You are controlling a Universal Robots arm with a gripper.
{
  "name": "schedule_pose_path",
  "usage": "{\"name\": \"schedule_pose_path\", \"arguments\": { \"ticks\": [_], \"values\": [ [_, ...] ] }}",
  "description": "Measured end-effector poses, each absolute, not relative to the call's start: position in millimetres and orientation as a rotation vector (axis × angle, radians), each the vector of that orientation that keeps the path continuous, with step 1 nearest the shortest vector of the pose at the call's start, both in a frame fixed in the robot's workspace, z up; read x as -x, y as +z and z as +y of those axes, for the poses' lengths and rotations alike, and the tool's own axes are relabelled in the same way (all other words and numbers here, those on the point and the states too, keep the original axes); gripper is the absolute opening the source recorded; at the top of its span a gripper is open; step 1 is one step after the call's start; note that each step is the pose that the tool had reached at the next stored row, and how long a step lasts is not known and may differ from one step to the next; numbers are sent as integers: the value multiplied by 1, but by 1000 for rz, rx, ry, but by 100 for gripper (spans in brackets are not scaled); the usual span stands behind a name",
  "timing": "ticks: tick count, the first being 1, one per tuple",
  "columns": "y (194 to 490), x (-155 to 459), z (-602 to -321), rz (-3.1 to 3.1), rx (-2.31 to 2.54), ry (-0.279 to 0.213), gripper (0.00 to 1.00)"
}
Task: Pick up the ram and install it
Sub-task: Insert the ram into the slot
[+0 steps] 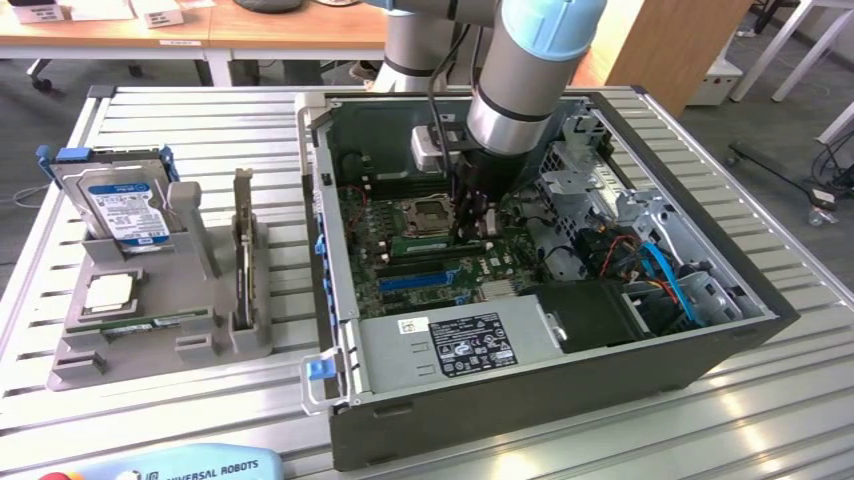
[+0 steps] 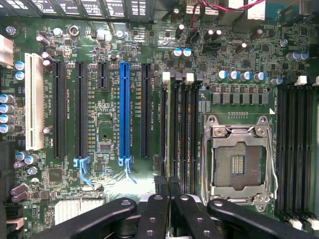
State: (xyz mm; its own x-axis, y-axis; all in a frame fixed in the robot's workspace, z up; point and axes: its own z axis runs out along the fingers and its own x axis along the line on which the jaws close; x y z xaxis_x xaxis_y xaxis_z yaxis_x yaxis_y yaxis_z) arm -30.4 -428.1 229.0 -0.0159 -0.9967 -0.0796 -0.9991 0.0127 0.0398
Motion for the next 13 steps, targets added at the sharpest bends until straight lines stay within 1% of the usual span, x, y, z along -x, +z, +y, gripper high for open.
{"name": "schedule_pose_path", "arguments": {
  "ticks": [13],
  "values": [
    [228, 30, -428, 2215, 2183, 131, 12]
  ]
}}
